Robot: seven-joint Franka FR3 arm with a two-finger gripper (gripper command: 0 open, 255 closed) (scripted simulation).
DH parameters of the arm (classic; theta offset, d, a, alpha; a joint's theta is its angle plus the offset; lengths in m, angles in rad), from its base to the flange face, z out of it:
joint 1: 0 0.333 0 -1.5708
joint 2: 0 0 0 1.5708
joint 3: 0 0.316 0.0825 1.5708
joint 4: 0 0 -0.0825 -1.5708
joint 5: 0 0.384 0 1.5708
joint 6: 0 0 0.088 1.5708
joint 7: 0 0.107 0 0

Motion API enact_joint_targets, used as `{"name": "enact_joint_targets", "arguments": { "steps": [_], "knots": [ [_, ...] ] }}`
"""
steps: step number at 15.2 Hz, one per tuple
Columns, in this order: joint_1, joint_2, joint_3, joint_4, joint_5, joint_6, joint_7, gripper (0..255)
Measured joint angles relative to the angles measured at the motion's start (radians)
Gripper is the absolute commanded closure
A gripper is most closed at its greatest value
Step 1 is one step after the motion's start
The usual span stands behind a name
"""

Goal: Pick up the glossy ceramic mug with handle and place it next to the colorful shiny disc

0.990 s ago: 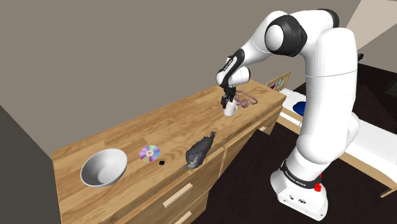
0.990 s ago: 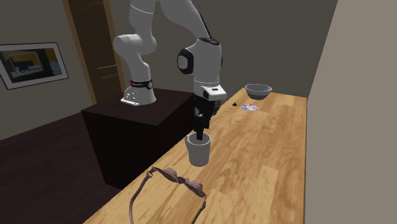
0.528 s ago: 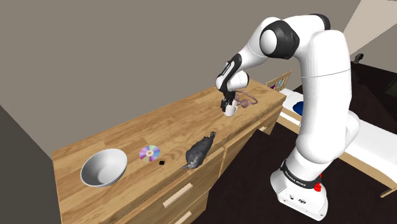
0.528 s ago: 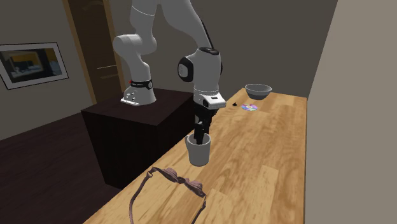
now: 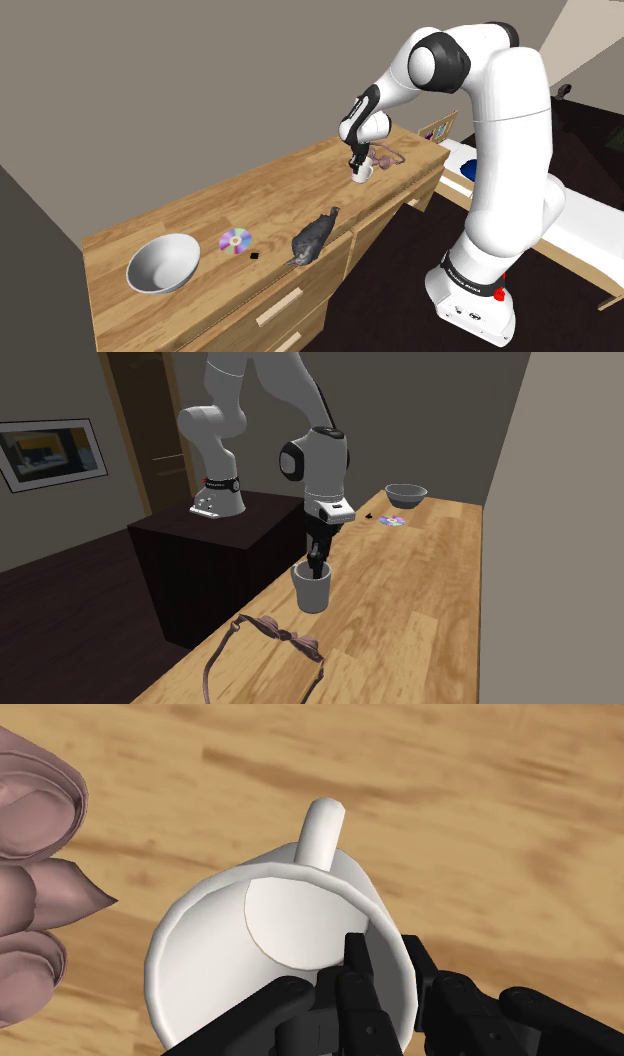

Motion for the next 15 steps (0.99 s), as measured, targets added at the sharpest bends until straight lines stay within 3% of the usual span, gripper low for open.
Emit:
{"name": "enact_joint_targets", "arguments": {
  "steps": [7, 15],
  "knots": [
    [0.0, 0.0, 0.0, 0.0, 0.0, 0.0, 0.0, 255],
    [0.02, -0.082, -0.024, -0.015, -0.028, -0.065, 0.016, 255]
  ]
}}
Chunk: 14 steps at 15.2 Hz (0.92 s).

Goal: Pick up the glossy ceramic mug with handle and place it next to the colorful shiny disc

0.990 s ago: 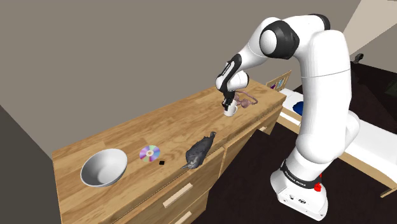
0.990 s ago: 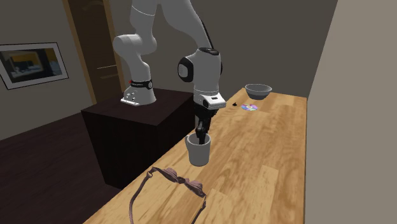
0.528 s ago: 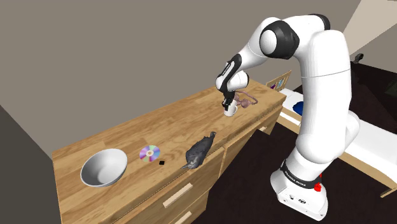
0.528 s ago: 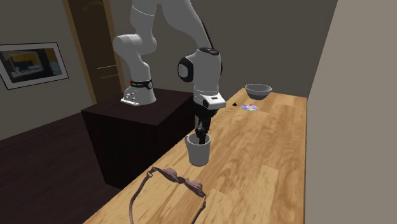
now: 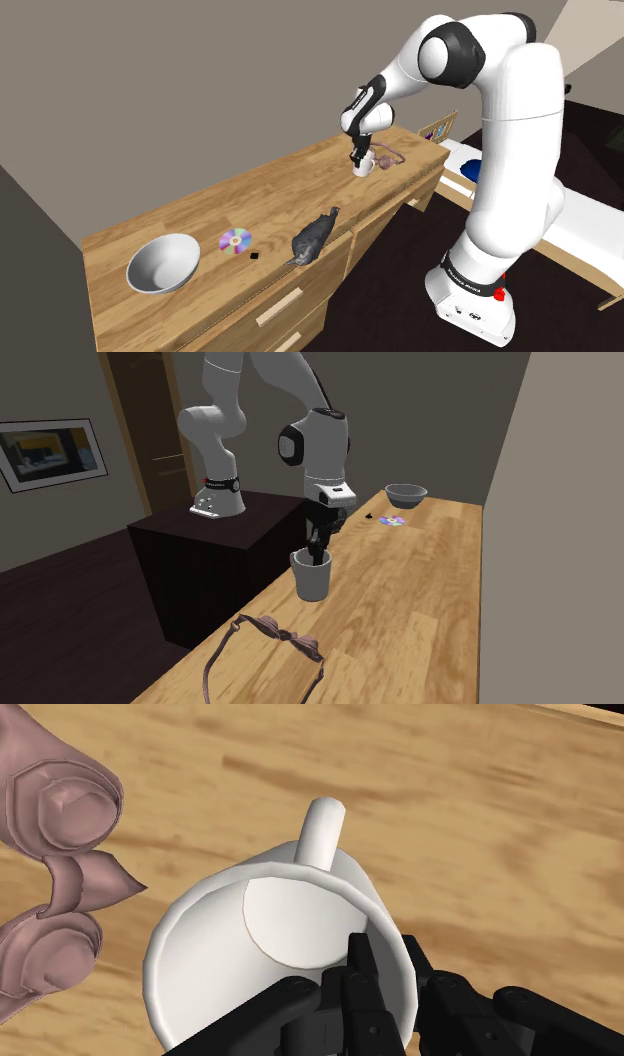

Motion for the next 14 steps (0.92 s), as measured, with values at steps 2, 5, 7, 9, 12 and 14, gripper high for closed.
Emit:
{"name": "enact_joint_targets", "arguments": {
  "steps": [2, 5, 7, 9, 12, 14],
  "knots": [
    [0.004, -0.026, -0.008, 0.001, -0.01, -0.026, 0.004, 255],
    [0.012, -0.055, -0.016, 0.001, -0.022, -0.055, 0.012, 255],
    [0.015, -0.073, -0.021, 0.003, -0.029, -0.075, 0.015, 255],
    [0.019, -0.093, -0.025, 0.007, -0.037, -0.098, 0.02, 255],
    [0.025, -0.128, -0.033, 0.008, -0.052, -0.131, 0.028, 255],
    [0.028, -0.146, -0.037, 0.013, -0.06, -0.155, 0.033, 255]
  ]
}}
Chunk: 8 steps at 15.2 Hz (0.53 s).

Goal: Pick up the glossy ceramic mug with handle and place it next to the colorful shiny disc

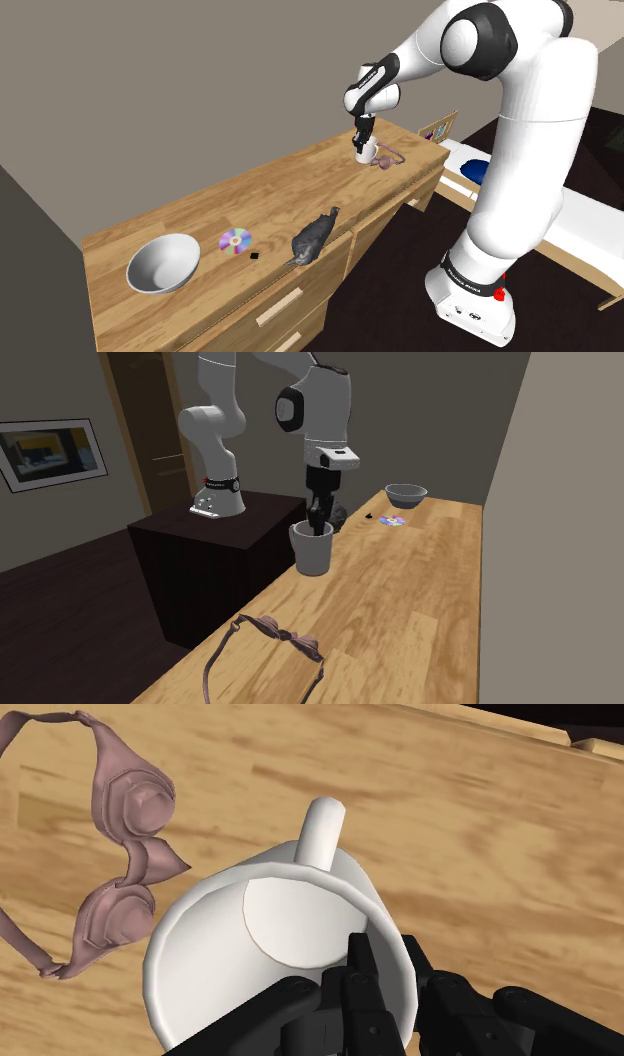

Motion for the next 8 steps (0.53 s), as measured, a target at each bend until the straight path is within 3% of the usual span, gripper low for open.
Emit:
{"name": "enact_joint_targets", "arguments": {
  "steps": [8],
  "knots": [
    [0.011, -0.077, -0.013, 0.018, -0.032, -0.092, 0.017, 255]
  ]
}}
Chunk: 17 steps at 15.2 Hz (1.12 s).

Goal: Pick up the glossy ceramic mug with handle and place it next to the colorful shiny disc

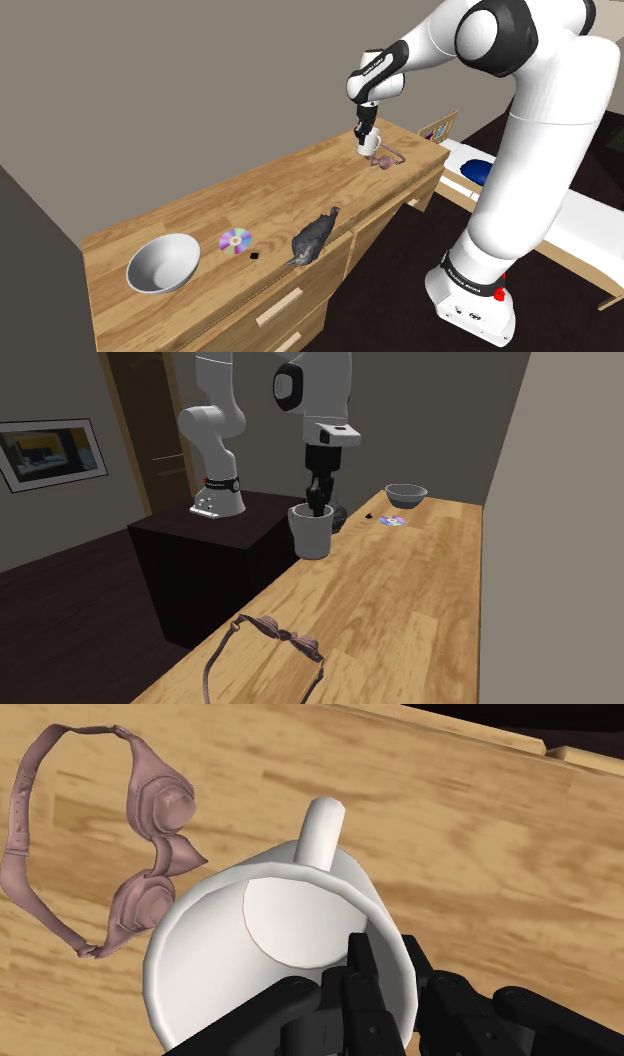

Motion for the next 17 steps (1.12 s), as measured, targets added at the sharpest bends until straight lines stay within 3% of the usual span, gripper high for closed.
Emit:
{"name": "enact_joint_targets", "arguments": {
  "steps": [4, 17],
  "knots": [
    [0.011, -0.031, 0.0, 0.009, -0.013, -0.038, 0.018, 255],
    [0.192, -0.125, 0.118, -0.094, -0.064, -0.041, 0.343, 255]
  ]
}}
